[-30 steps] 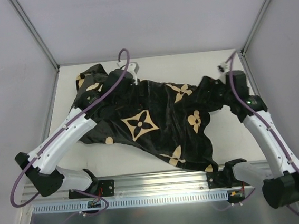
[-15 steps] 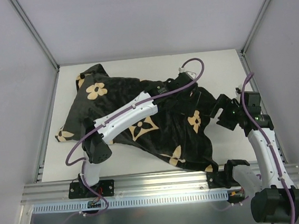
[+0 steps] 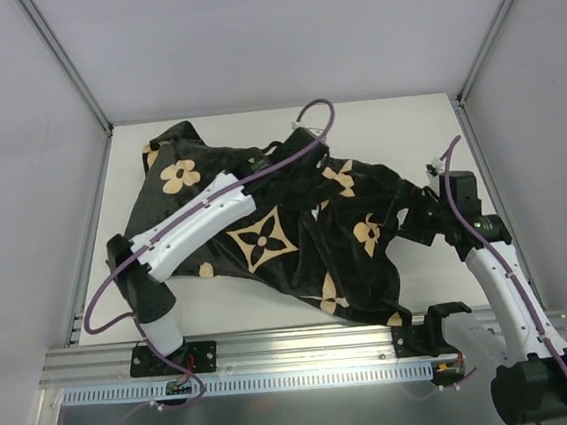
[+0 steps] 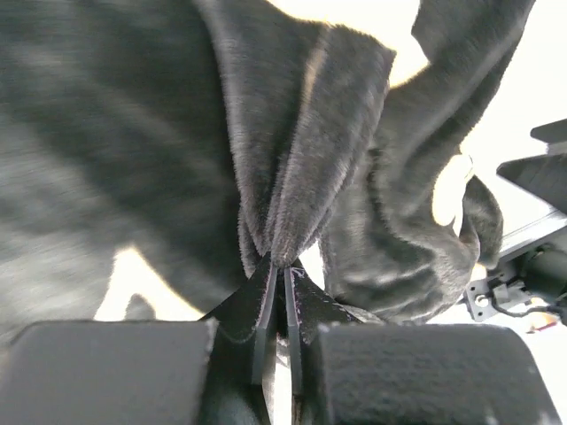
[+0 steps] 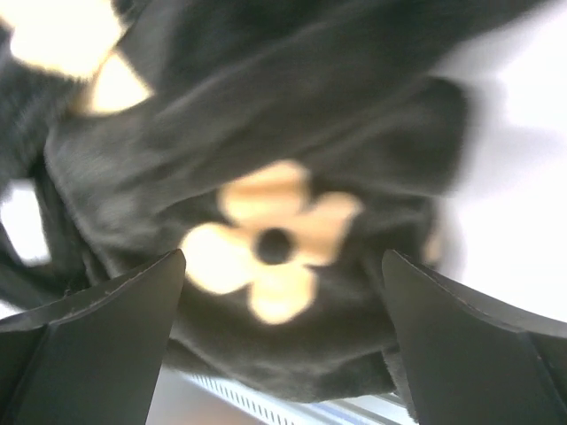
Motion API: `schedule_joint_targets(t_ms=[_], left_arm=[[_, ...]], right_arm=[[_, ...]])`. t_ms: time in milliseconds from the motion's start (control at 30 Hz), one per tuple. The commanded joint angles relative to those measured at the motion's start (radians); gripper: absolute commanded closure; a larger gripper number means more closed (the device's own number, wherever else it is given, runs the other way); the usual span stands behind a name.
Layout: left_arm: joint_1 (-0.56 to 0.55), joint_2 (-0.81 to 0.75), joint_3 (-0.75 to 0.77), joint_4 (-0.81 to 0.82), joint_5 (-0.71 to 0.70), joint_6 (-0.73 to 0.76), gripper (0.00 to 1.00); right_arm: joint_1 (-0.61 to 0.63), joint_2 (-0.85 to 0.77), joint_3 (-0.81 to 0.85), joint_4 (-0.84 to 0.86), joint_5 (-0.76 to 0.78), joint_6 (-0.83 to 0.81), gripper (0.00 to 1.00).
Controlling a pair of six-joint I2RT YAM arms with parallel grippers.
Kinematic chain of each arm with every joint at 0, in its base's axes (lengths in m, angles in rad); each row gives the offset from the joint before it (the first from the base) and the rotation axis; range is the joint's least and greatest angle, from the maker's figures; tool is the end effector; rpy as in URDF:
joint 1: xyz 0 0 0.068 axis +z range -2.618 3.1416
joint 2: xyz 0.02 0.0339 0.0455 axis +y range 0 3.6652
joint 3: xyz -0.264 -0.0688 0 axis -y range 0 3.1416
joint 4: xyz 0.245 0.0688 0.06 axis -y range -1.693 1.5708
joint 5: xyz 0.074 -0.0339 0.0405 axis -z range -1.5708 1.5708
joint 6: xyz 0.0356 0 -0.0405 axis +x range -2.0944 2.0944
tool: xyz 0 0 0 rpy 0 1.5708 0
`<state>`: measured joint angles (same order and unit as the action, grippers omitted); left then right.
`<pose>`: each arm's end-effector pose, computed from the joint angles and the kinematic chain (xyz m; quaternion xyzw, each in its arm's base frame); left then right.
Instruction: Remove the pillowcase from the pillow
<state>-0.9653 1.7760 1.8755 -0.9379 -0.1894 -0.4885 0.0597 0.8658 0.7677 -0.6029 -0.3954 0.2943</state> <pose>0.2243 -0.3123 0.3750 0.1866 0.9112 -0.1709 0.3250 0.1791 0.0244 0.2814 0.0219 0.8928 0.2481 0.3753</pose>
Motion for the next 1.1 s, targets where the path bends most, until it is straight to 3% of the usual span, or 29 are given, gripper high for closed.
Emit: schedule_joint_targets(t_ms=[0, 133, 200, 233, 267, 367, 400, 500, 567, 700, 800, 833, 933, 1067], left_arm=[[0.049, -0.134, -0.071, 0.030, 0.076, -0.027, 1.00], [0.071, -0.168, -0.116, 0.048, 0.110, -0.028, 1.00], [0.079, -0.176, -0.119, 0.054, 0.113, -0.030, 1.00], [0.083, -0.178, -0.122, 0.054, 0.111, -0.032, 1.00], [0.088, -0.182, -0.124, 0.054, 0.113, -0.032, 1.00], [0.120, -0.214, -0.145, 0.054, 0.114, -0.036, 1.00], [0.143, -0.233, -0.182, 0.056, 0.148, -0.047, 1.00], [0.282, -0.358, -0.301, 0.128, 0.227, -0.094, 1.00], [0.411, -0.461, -0.441, 0.227, 0.356, -0.131, 1.00], [0.455, -0.507, -0.544, 0.292, 0.421, -0.154, 1.00], [0.455, -0.478, -0.562, 0.315, 0.475, -0.177, 1.00], [0.455, -0.469, -0.565, 0.317, 0.473, -0.180, 1.00], [0.455, -0.467, -0.578, 0.327, 0.470, -0.183, 1.00], [0.455, -0.469, -0.588, 0.340, 0.466, -0.193, 1.00]], right_arm=[[0.141, 0.022, 0.074, 0.077, 0.073, 0.051, 0.01], [0.313, 0.105, 0.096, 0.132, 0.134, 0.092, 0.01], [0.348, 0.165, 0.097, 0.153, 0.180, 0.094, 0.06], [0.362, 0.183, 0.094, 0.160, 0.194, 0.088, 0.13], [0.362, 0.202, 0.099, 0.147, 0.210, 0.082, 0.42], [0.316, 0.213, 0.117, 0.045, 0.335, 0.062, 0.97], [0.243, 0.172, 0.104, 0.040, 0.334, 0.057, 0.99], [0.084, 0.084, 0.027, 0.043, 0.270, 0.025, 0.99], [-0.036, 0.015, -0.002, 0.029, 0.251, 0.002, 0.99], [-0.055, 0.001, -0.018, 0.015, 0.179, 0.006, 0.99], [0.017, 0.001, 0.027, 0.003, 0.222, 0.020, 0.96], [0.044, -0.002, 0.047, -0.023, 0.249, 0.022, 0.64], [0.169, -0.020, 0.138, -0.055, 0.367, 0.038, 0.14], [0.357, -0.008, 0.234, -0.046, 0.550, 0.088, 0.04]])
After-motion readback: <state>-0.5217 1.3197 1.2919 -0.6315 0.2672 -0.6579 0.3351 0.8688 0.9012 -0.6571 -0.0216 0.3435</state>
